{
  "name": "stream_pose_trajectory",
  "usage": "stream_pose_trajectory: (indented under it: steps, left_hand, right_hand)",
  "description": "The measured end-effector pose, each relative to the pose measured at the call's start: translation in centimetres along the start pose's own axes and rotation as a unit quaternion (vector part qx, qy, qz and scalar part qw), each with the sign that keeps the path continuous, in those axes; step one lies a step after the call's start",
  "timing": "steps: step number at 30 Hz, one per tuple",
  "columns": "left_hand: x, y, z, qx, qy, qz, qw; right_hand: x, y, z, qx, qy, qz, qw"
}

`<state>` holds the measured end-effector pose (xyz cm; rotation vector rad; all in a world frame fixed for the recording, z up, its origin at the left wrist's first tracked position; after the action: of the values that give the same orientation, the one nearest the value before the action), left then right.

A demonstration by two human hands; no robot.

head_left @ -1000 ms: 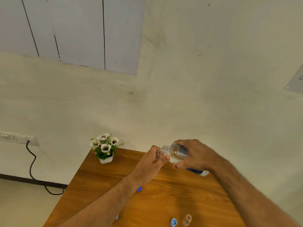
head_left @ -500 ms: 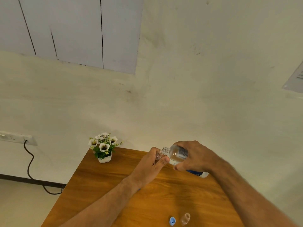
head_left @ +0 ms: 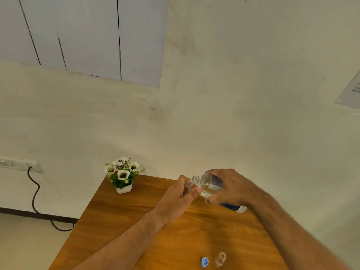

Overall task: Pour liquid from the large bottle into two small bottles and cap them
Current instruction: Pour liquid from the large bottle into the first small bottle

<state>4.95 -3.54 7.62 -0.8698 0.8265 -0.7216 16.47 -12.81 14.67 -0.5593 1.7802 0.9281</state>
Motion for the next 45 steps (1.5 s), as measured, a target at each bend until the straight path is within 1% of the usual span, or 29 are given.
stream_pose_trajectory:
  steps: [4,7,13,16,19,24,31,35,39,41,45]
  left_hand:
    - [0.2,-0.1,-0.5,-0.008,0.018,-0.055,0.998]
    - [0.1,-0.3,-0.8,-0.022,0.019,-0.077,0.997]
    - [-0.5,0.4,-2.0,-0.019,-0.016,-0.071,0.997]
    - [-1.4,1.3,-2.6,-0.019,-0.050,-0.053,0.997]
    - [-2.1,3.0,-3.8,-0.033,-0.059,-0.032,0.997]
    - [-3.0,5.9,-7.0,-0.071,-0.059,-0.020,0.996]
    - [-3.1,10.5,-12.2,-0.163,-0.071,0.026,0.984]
    - [-2.7,13.1,-15.1,-0.197,-0.046,0.069,0.977]
    - [-2.2,15.4,-17.3,-0.225,-0.014,0.112,0.968]
    - [-2.0,16.2,-18.0,-0.228,0.005,0.147,0.962]
    - [-1.6,17.9,-19.1,-0.234,0.025,0.172,0.957]
  right_hand:
    - [0.8,-0.5,-0.1,0.002,0.004,0.047,0.999]
    - [1.9,-0.7,-0.3,0.004,-0.001,0.102,0.995]
    - [4.2,-0.9,-0.6,0.018,-0.032,0.253,0.967]
    - [5.6,-1.1,-0.7,0.028,-0.062,0.312,0.947]
    - [7.5,-1.2,-0.8,0.043,-0.083,0.354,0.930]
    - [10.8,-1.6,-0.8,0.088,-0.126,0.367,0.917]
    - [16.2,-2.2,-1.7,0.135,-0.127,0.400,0.898]
    - [18.9,-2.7,-2.4,0.165,-0.112,0.402,0.894]
    - [20.6,-3.1,-2.9,0.185,-0.114,0.398,0.891]
    - [21.4,-3.3,-3.2,0.192,-0.115,0.397,0.890]
    - [22.4,-3.7,-3.6,0.199,-0.119,0.398,0.888]
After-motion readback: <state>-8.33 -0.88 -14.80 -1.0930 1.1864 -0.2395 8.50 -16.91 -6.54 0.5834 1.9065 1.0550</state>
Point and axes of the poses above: each hand's wrist, its own z-axis towards the middle knuckle, its own x-axis out of the palm, y = z × x, the point moved 8 cm from there along z, towards the middle knuckle, and after that the axes turned 13 degrees about x, right-handed, at the moved point
